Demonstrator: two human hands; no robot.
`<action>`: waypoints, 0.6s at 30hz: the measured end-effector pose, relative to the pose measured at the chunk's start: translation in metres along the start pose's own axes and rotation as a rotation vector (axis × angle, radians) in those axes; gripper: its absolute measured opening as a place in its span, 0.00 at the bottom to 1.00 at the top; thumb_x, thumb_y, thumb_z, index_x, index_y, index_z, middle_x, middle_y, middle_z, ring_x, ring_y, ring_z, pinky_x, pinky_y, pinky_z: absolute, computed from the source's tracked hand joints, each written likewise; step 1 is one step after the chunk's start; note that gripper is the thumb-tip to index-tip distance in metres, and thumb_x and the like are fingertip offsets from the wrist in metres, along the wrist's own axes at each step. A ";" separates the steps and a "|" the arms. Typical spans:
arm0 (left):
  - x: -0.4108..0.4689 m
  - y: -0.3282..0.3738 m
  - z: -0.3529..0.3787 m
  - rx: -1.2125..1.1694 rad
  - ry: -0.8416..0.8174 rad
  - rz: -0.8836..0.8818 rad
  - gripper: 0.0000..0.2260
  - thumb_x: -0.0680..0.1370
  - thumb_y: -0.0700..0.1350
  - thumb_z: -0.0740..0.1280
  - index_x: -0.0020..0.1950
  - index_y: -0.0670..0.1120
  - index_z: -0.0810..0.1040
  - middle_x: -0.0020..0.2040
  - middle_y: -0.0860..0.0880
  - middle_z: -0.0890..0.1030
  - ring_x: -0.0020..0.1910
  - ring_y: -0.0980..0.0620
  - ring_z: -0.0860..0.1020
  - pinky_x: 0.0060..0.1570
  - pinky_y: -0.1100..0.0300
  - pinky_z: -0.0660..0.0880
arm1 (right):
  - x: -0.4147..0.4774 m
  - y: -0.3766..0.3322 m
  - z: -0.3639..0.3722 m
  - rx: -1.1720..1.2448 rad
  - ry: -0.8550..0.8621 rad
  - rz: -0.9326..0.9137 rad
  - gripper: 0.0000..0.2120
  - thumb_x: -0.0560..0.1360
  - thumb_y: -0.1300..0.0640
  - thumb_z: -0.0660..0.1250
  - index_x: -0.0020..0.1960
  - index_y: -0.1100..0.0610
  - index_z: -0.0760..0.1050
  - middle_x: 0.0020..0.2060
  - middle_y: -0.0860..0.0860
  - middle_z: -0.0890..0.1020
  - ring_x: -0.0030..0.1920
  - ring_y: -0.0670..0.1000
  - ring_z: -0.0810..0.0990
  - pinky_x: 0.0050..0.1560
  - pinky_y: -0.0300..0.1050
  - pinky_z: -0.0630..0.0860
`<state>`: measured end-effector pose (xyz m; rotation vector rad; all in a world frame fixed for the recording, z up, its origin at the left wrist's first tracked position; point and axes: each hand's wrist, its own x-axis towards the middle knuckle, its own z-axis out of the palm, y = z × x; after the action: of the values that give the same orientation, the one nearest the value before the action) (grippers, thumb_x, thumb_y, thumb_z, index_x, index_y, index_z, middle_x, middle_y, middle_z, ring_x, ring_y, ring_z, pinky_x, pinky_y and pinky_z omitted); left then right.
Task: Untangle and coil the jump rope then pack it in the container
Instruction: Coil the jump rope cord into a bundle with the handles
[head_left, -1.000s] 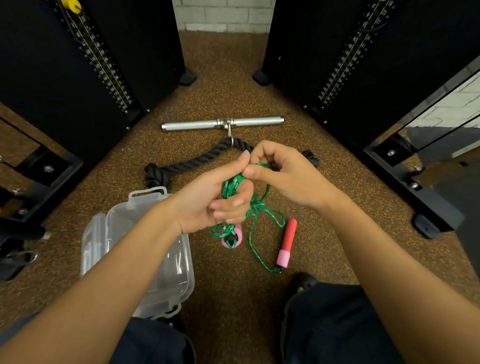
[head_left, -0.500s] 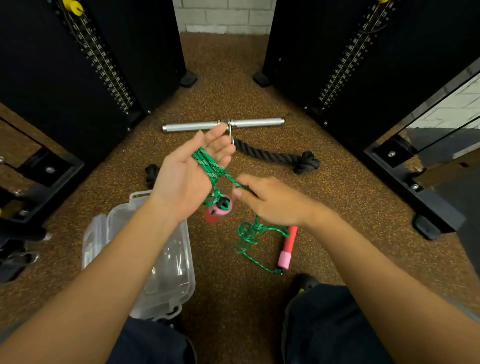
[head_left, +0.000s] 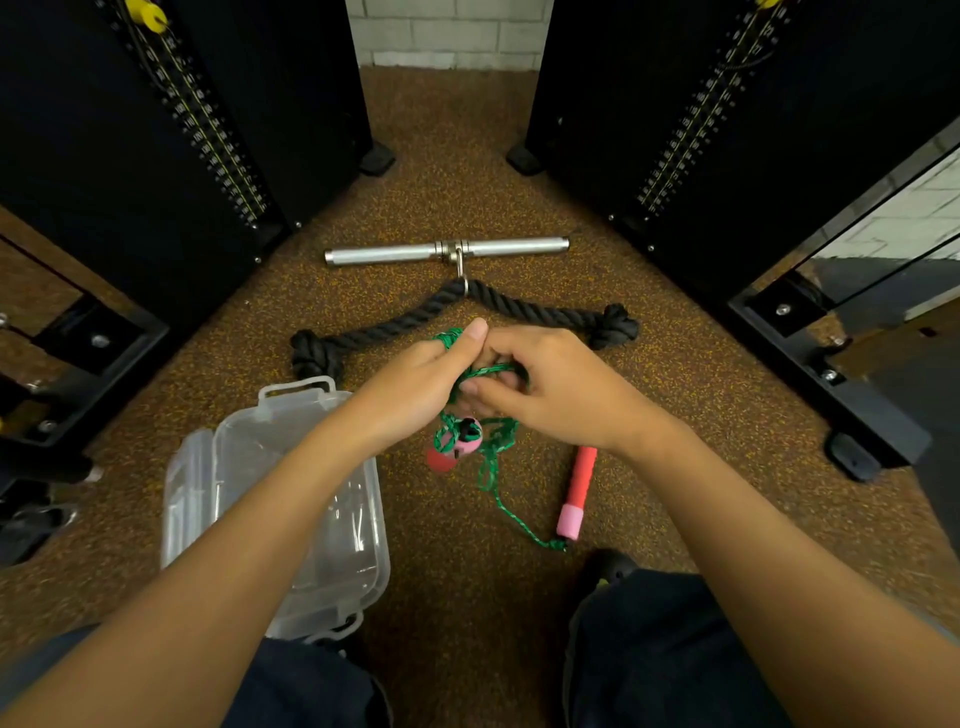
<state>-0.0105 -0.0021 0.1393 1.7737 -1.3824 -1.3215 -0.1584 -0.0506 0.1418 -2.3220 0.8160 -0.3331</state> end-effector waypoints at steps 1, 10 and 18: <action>0.000 0.001 0.000 -0.020 -0.056 0.023 0.30 0.79 0.59 0.48 0.40 0.42 0.82 0.34 0.50 0.82 0.35 0.58 0.79 0.37 0.74 0.71 | 0.000 0.000 -0.001 0.008 0.018 -0.001 0.09 0.73 0.51 0.68 0.44 0.57 0.76 0.32 0.43 0.73 0.34 0.38 0.70 0.38 0.33 0.66; -0.001 -0.002 -0.007 -0.132 -0.195 -0.009 0.32 0.67 0.70 0.61 0.23 0.41 0.69 0.18 0.52 0.68 0.24 0.52 0.69 0.48 0.56 0.70 | -0.002 0.004 -0.015 0.372 0.041 0.126 0.09 0.72 0.58 0.70 0.49 0.57 0.73 0.44 0.48 0.77 0.48 0.50 0.77 0.52 0.43 0.73; -0.007 0.013 -0.020 -0.347 -0.202 0.051 0.30 0.74 0.55 0.59 0.35 0.25 0.71 0.16 0.50 0.66 0.22 0.59 0.67 0.45 0.58 0.69 | -0.007 0.039 0.020 0.072 -0.354 0.642 0.27 0.74 0.55 0.65 0.70 0.52 0.60 0.69 0.56 0.66 0.69 0.57 0.65 0.67 0.53 0.66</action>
<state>0.0023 -0.0032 0.1605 1.3980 -1.2011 -1.6356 -0.1734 -0.0598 0.1017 -1.8455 1.2681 0.3130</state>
